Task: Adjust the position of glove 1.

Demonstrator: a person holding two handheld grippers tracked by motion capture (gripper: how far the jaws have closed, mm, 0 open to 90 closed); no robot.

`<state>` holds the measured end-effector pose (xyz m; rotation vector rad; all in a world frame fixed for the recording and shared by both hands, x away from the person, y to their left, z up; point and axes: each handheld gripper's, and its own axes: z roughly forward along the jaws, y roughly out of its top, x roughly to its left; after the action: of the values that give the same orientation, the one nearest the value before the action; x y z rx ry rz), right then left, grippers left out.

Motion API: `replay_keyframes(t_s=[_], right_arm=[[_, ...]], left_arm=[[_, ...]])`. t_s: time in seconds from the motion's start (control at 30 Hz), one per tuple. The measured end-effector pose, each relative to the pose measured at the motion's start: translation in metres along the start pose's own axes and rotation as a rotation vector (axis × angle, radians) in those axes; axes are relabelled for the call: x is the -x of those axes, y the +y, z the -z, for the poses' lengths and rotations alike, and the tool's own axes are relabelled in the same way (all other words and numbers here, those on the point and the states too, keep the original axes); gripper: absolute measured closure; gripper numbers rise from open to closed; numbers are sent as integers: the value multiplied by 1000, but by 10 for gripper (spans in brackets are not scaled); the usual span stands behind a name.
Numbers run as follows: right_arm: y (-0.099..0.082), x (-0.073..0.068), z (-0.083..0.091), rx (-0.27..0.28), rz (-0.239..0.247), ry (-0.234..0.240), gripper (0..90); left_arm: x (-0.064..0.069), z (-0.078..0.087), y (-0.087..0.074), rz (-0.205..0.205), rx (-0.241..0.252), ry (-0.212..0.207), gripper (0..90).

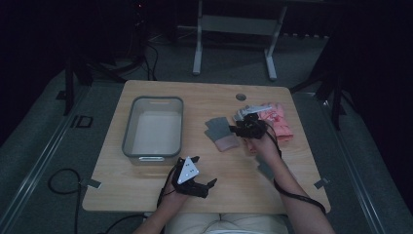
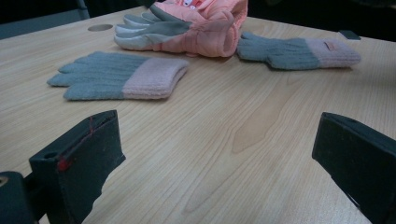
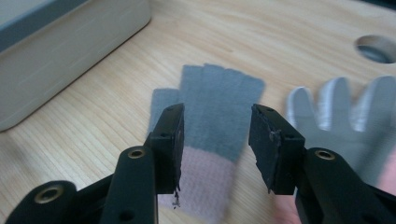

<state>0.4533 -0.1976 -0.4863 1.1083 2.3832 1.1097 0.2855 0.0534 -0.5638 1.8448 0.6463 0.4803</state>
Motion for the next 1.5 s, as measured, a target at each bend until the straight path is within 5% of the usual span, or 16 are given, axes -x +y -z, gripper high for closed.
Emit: replay_keyframes(t_s=[0.1, 0.23, 0.47, 0.6, 0.77, 0.8, 1.07, 1.1, 1.2, 1.5], right_arm=[[1, -4, -17, -43, 62, -1, 605], [1, -5, -34, -74, 87, -1, 625], [0, -6, -57, -125, 105, -22, 644], [4, -5, -66, -129, 95, 4, 668], [3, -5, -83, -219, 148, -52, 630], [3, -4, -83, -214, 119, -44, 638], [5, -11, -85, -235, 87, -64, 810], [6, -11, -84, -236, 34, -58, 843], [7, -13, -80, -230, -14, -47, 854], [11, -51, -11, -29, -43, -112, 856]], left_arm=[[0, 0, 0, 0, 2, 1, 10], [1, 0, 0, -5, 0, -2, 10], [1, 1, 0, -8, 1, -6, 10], [1, 0, 0, -10, 1, -8, 10], [1, 1, 0, -7, 1, -11, 10], [1, 0, 0, -7, 1, -10, 10], [2, 0, 0, -8, 1, -7, 10], [1, 0, 0, -6, 1, -7, 10], [1, 1, 0, -2, 0, -7, 10], [0, 1, 0, 1, 0, -2, 10]])
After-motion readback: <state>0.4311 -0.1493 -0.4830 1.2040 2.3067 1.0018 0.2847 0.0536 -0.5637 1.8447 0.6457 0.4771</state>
